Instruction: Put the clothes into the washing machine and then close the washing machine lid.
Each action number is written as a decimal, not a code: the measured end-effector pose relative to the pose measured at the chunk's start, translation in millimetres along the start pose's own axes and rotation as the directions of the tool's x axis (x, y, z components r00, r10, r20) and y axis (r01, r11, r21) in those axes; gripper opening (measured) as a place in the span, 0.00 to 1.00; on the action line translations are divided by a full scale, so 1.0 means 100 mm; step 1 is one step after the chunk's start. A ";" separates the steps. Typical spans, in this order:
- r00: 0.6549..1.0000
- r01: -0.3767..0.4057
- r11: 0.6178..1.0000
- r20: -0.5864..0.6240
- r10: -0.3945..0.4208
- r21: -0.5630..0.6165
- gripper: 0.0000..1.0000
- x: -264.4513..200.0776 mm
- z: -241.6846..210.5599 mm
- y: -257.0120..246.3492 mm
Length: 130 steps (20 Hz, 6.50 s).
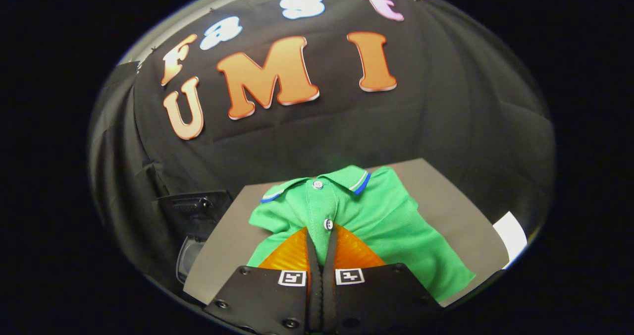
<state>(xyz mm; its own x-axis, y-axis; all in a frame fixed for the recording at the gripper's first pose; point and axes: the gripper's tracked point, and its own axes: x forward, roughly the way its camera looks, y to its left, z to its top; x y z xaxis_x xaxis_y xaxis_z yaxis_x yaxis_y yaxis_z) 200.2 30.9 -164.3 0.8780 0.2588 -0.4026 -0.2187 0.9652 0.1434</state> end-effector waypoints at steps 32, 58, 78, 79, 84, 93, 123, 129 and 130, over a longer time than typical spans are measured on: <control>0.866 -0.245 0.949 0.396 0.307 -0.199 0.08 -0.89 0.26 3.83; 0.872 -0.047 0.994 -0.489 -0.007 -0.096 0.08 1.70 -3.77 3.79; 0.794 -0.014 0.992 -0.604 -0.064 -0.123 0.99 1.62 -3.81 3.73; 0.797 -0.013 0.992 -0.600 -0.065 -0.125 0.99 1.61 -3.80 3.73; 0.813 -0.025 0.991 -0.580 -0.057 -0.133 0.99 1.54 -3.71 3.77; 0.946 -0.047 0.995 -0.325 0.016 -0.086 0.99 1.09 -2.91 4.05; 0.995 -0.021 1.000 0.099 0.022 -0.013 0.98 2.29 0.00 3.88; 0.999 -0.035 0.996 0.020 0.037 -0.085 0.99 2.60 -0.22 3.94; 0.999 -0.033 0.995 0.019 0.035 -0.099 0.99 2.62 -0.24 3.94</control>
<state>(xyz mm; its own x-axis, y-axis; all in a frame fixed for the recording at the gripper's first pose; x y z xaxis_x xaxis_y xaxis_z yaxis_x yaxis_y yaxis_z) 333.7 479.6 -235.1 0.8778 0.2916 -0.3801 -0.2887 0.9551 0.0660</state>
